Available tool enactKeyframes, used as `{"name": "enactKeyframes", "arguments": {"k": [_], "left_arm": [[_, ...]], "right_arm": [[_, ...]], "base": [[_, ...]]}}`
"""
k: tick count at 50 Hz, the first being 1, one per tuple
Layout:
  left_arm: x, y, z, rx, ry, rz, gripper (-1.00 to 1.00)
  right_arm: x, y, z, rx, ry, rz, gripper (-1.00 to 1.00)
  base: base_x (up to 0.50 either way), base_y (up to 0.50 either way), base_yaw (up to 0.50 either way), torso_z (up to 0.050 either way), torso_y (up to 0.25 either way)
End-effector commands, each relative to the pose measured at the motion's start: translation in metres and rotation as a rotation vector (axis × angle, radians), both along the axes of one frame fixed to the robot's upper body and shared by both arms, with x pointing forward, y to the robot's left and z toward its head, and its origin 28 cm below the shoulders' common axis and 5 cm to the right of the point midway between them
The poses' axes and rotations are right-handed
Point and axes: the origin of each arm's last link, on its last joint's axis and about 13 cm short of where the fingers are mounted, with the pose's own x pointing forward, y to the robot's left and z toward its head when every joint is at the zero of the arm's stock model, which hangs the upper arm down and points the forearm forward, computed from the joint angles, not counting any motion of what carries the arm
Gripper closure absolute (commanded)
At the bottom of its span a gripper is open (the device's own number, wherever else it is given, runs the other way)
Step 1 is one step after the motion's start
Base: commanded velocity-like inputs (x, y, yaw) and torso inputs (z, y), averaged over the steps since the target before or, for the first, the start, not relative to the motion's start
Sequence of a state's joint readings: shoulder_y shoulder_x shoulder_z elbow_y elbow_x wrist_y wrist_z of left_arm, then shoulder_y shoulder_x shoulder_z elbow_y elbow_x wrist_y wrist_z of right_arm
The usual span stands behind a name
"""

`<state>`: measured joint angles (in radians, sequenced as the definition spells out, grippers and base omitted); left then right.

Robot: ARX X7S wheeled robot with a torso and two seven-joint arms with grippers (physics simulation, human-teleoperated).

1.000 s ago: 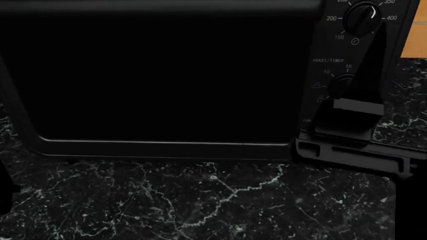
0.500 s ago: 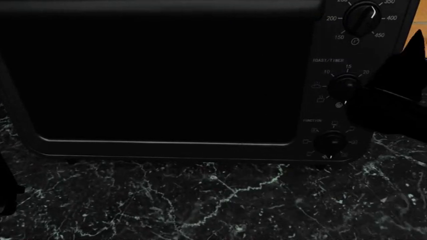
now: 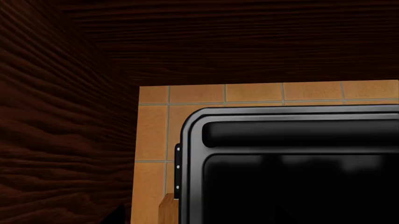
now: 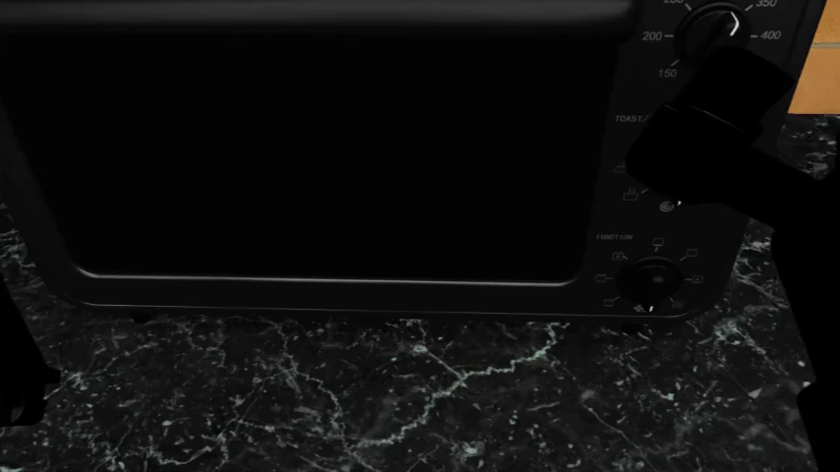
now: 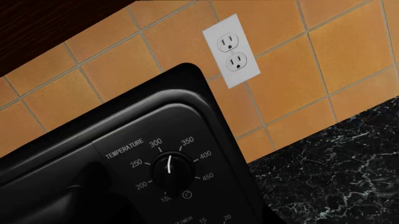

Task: Decrease the toaster oven temperature.

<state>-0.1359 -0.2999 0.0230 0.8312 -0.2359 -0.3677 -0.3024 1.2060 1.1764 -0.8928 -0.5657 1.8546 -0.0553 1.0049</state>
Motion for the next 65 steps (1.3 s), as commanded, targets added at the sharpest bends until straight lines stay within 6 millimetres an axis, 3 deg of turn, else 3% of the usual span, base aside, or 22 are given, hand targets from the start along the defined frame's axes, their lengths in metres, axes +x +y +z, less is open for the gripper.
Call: {"name": "enactKeyframes", "arguments": {"k": [1,35,58,59,65], "left_arm": [[0.001,-0.001,-0.001,0.008,0.006,0.002,-1.00],[0.004,-0.003,-0.006,0.018,0.023,-0.003,-1.00],[0.006,-0.004,-0.009,0.023,0.028,-0.009,-1.00],[0.006,-0.004,-0.009,0.025,0.030,-0.009,-1.00],[0.007,-0.005,-0.012,0.030,0.038,-0.016,-1.00]], "right_arm": [[0.016,0.002,0.003,0.085,0.041,0.103,-1.00],[0.050,0.006,0.011,0.039,0.055,0.115,-1.00],[0.058,0.003,0.005,0.049,0.095,0.113,-1.00],[0.058,0.004,0.005,0.030,0.092,0.111,1.00],[0.057,0.004,0.006,0.011,0.084,0.121,1.00]], "base": [[0.00,0.00,0.00,0.000,0.000],[0.00,0.00,0.00,0.000,0.000],[0.01,0.00,0.00,0.000,0.000],[0.01,0.00,0.01,0.000,0.000],[0.01,0.00,0.01,0.000,0.000]]}}
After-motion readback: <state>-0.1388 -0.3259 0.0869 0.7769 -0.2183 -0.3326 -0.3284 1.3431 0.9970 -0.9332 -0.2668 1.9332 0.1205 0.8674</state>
